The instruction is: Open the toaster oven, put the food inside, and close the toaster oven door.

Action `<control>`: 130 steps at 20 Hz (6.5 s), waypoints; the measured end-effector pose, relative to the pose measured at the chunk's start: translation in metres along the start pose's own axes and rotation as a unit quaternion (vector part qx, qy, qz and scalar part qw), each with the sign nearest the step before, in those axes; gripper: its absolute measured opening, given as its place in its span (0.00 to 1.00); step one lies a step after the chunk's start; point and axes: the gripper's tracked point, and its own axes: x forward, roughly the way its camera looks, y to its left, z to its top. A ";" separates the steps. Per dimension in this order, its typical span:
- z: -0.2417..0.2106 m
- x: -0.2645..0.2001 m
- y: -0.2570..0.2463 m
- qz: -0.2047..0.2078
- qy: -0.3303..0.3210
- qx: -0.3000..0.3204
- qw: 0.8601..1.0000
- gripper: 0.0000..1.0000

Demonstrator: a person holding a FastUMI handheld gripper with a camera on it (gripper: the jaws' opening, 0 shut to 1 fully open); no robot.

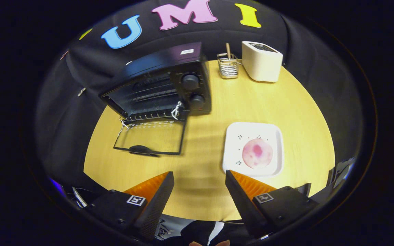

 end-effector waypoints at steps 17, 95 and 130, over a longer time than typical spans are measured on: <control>0.017 0.050 -0.182 -0.050 0.153 0.080 0.984 0.65; 0.115 0.159 0.179 0.002 -0.077 0.643 0.762 0.10; -0.049 0.128 0.175 -0.046 0.088 -0.025 0.995 0.99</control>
